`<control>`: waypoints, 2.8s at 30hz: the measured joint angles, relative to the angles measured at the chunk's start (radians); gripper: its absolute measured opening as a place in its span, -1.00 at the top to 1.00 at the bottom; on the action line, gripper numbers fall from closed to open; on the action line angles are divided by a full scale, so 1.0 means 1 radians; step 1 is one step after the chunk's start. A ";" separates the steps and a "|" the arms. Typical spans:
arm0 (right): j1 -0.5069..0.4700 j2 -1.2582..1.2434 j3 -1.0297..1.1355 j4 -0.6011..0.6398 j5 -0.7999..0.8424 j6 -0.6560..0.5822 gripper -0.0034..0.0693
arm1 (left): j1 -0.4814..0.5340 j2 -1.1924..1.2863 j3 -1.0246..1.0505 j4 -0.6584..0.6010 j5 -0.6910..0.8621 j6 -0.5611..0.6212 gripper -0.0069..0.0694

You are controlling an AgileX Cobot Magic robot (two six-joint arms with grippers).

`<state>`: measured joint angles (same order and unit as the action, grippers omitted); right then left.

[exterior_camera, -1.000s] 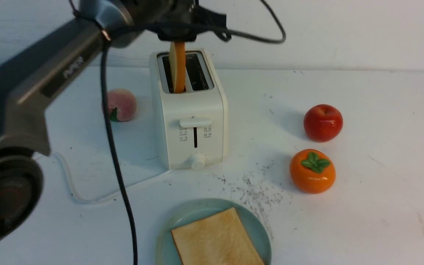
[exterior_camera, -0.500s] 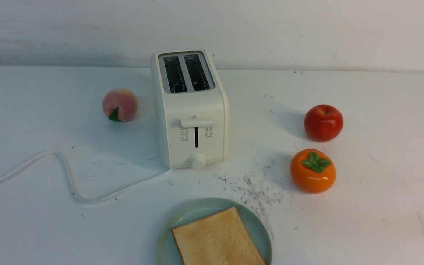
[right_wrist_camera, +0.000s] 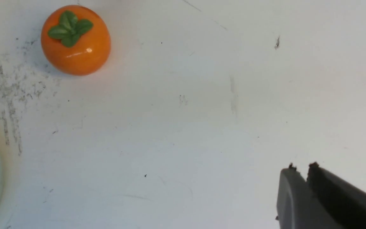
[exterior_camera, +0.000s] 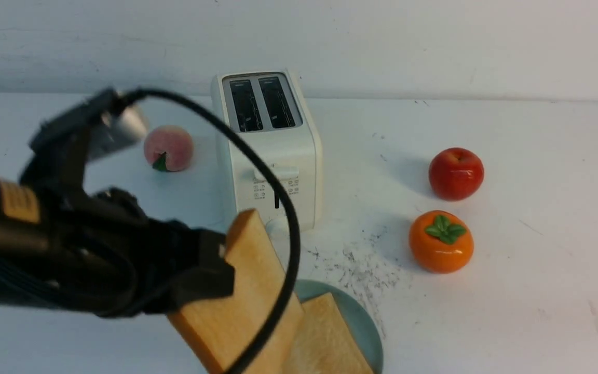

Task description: Take toasted bread from bread machine on white table place on plate.

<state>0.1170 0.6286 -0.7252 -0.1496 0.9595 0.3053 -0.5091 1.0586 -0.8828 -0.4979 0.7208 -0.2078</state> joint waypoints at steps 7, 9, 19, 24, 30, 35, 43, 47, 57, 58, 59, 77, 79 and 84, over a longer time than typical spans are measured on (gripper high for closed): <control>0.000 0.000 0.000 0.011 0.000 0.000 0.69 | 0.000 0.146 0.100 -0.376 -0.184 0.352 0.61; 0.000 0.000 0.000 0.011 0.000 0.000 0.68 | 0.000 0.203 0.100 -0.463 -0.187 0.448 0.61; 0.000 0.000 0.000 0.011 -0.001 0.000 0.66 | 0.000 0.412 0.100 -0.745 -0.261 0.803 0.61; 0.000 0.000 0.000 0.011 -0.001 0.000 0.65 | 0.000 0.444 0.100 -0.760 -0.311 0.823 0.61; 0.000 0.000 0.000 0.011 -0.001 0.000 0.64 | 0.000 0.450 0.100 -0.764 -0.335 0.823 0.61; 0.000 0.000 0.000 0.011 0.000 0.000 0.63 | 0.000 0.450 0.100 -0.758 -0.337 0.823 0.55; 0.000 0.000 0.000 0.011 0.000 0.000 0.61 | 0.000 0.450 0.100 -0.695 -0.319 0.823 0.02; 0.000 0.000 0.000 0.011 0.000 0.000 0.61 | 0.000 0.450 0.100 -0.640 -0.315 0.822 -0.20; 0.000 0.000 0.000 0.011 -0.001 0.000 0.60 | 0.017 0.450 0.100 -0.435 -0.352 0.731 -0.30; 0.000 0.000 0.000 0.011 -0.001 0.000 0.60 | 0.024 0.450 0.100 -0.403 -0.350 0.708 -0.30; 0.000 0.000 0.000 0.011 -0.001 0.000 0.60 | 0.026 0.450 0.100 -0.387 -0.350 0.696 -0.30; 0.000 -0.019 0.000 0.012 0.131 -0.024 0.59 | 0.162 0.449 -0.022 -0.029 -0.043 0.328 0.24; 0.000 -0.052 0.000 0.018 0.211 -0.026 0.63 | 0.162 0.449 -0.050 -0.026 -0.025 0.328 0.49; 0.000 -0.199 0.000 0.060 0.292 -0.026 0.92 | 0.162 0.449 -0.086 -0.026 -0.022 0.328 0.86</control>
<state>0.1170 0.4297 -0.7252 -0.0900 1.2515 0.2793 -0.3468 1.5080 -0.9691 -0.5234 0.6988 0.1206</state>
